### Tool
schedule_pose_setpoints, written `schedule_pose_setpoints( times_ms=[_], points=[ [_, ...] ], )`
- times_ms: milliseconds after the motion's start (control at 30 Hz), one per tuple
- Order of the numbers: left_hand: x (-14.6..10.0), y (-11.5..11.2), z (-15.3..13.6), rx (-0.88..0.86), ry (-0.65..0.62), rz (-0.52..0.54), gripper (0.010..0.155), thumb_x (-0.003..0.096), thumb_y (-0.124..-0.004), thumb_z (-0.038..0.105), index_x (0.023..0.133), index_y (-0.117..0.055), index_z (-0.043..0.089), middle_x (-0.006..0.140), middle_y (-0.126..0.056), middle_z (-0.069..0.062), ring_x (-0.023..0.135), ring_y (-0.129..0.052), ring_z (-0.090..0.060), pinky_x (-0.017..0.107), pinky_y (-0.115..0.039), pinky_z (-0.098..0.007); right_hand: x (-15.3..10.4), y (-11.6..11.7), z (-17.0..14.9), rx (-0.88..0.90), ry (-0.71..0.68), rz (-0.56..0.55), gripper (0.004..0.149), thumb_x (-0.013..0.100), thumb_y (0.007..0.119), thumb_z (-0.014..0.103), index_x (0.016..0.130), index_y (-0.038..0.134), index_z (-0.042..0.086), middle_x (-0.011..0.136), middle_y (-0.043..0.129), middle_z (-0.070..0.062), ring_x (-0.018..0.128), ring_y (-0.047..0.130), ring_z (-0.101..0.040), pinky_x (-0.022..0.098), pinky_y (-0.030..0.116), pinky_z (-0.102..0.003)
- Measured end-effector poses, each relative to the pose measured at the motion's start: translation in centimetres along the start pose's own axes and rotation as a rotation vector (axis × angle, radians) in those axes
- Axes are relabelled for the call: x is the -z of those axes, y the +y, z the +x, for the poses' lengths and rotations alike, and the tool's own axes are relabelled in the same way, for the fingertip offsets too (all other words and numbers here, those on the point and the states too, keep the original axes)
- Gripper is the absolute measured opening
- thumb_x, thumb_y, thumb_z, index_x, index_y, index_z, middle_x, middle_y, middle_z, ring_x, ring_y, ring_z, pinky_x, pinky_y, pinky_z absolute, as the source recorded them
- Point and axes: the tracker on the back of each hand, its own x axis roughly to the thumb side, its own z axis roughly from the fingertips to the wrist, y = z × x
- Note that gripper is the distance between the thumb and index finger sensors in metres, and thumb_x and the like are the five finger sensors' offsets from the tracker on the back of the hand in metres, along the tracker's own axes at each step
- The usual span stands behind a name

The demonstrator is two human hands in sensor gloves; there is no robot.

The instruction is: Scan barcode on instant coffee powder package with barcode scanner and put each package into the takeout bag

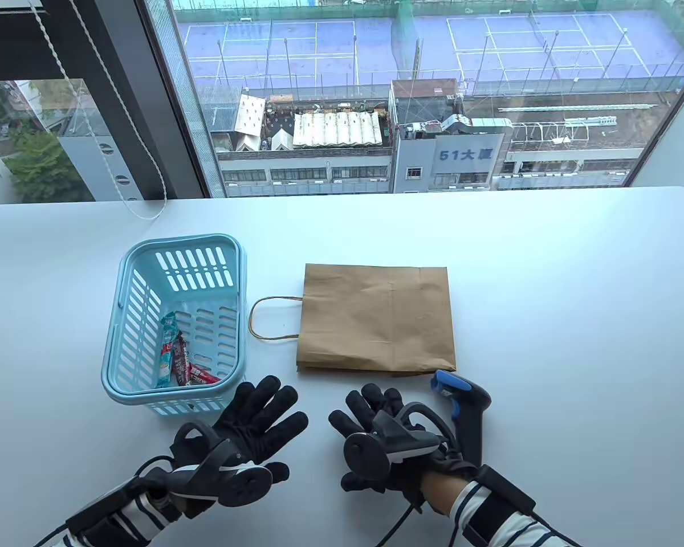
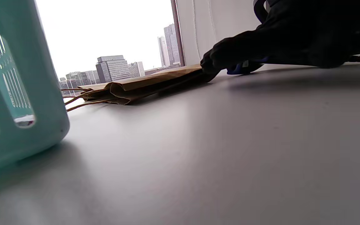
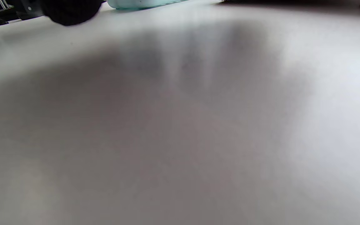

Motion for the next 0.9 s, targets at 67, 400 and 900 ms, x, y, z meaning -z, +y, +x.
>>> schedule_pose_setpoints(
  times_ms=[67,400,900],
  points=[
    [0.0,0.1,-0.1,-0.004,0.006,0.004,0.078,0.0436,-0.045,0.060,0.107,-0.021,0.023,0.118,-0.012,-0.018,0.110,-0.020,-0.053,0.076,-0.028,-0.068,0.0,-0.1,-0.1,0.003,0.006,-0.015,0.097,0.050,0.057,0.061,0.106,0.002,0.003,0.105,0.000,-0.039,0.090,0.003,-0.068,0.058,0.015,-0.078],
    [-0.2,0.9,-0.1,0.056,0.029,0.084,0.086,0.0413,-0.051,0.064,0.108,-0.018,0.021,0.120,-0.016,-0.021,0.111,-0.027,-0.054,0.076,-0.034,-0.069,-0.2,-1.7,-0.6,0.002,0.074,-0.179,0.100,0.050,0.059,0.060,0.105,0.000,0.002,0.105,0.001,-0.042,0.090,0.007,-0.072,0.058,0.017,-0.079],
    [-0.7,1.4,0.1,-0.040,-0.010,0.144,0.080,0.0380,-0.064,0.064,0.102,-0.050,0.019,0.100,-0.077,-0.012,0.073,-0.102,-0.030,0.033,-0.097,-0.031,13.3,-7.1,-8.0,-0.134,0.378,-0.005,0.083,0.040,0.074,0.044,0.105,0.050,-0.002,0.102,0.059,-0.033,0.087,0.068,-0.058,0.062,0.060,-0.065]
  ],
)
